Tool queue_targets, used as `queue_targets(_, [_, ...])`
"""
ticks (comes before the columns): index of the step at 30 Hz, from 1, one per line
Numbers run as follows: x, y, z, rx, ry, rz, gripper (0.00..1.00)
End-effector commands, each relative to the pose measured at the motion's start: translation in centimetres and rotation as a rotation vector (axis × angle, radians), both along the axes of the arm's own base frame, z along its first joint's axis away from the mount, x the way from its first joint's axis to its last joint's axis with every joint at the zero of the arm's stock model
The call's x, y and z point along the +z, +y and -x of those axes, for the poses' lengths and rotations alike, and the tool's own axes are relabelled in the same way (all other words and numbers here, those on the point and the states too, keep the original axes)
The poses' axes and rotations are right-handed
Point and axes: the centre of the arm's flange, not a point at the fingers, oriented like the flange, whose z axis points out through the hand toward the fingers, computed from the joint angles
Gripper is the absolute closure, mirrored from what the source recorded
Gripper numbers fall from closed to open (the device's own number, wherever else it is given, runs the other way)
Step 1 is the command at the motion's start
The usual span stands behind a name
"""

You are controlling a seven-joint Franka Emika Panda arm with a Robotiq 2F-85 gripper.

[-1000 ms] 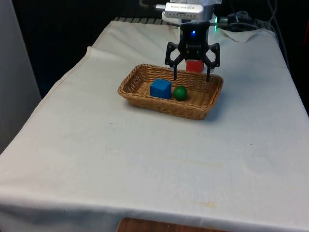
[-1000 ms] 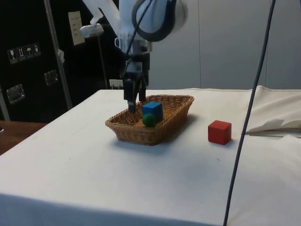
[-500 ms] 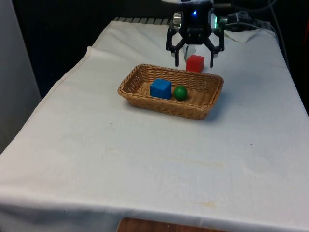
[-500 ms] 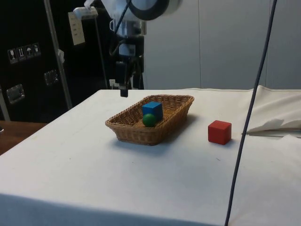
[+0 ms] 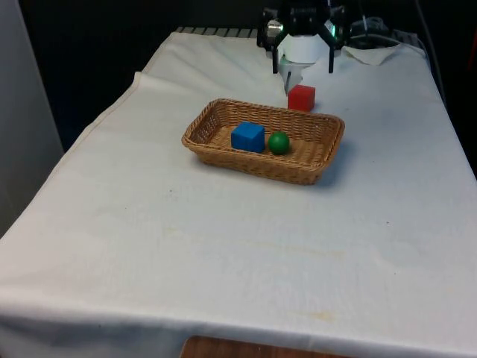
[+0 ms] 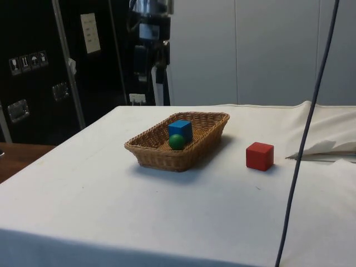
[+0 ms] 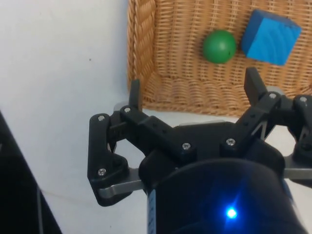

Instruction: Place all non-red objects into the basket.

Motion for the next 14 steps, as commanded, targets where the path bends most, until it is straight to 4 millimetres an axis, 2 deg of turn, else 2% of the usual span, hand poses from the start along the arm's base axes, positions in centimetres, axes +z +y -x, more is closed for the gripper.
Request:
queue_targets(1, [0.9, -0.2, 0.3, -0.001, -0.001, 0.006, 0.00])
queue_targets(3, [1.6, -0.2, 0.5, 0.003, -0.002, 0.002, 0.00])
queue_targets(4, [1.3, 0.0, 0.3, 0.004, -0.004, -0.006, 0.00])
queue_targets(8, [3.3, -0.1, 1.2, 0.017, -0.009, -0.003, 0.00])
queue_targets(14, [4.3, 0.0, 1.6, 0.028, -0.013, -0.018, 0.00])
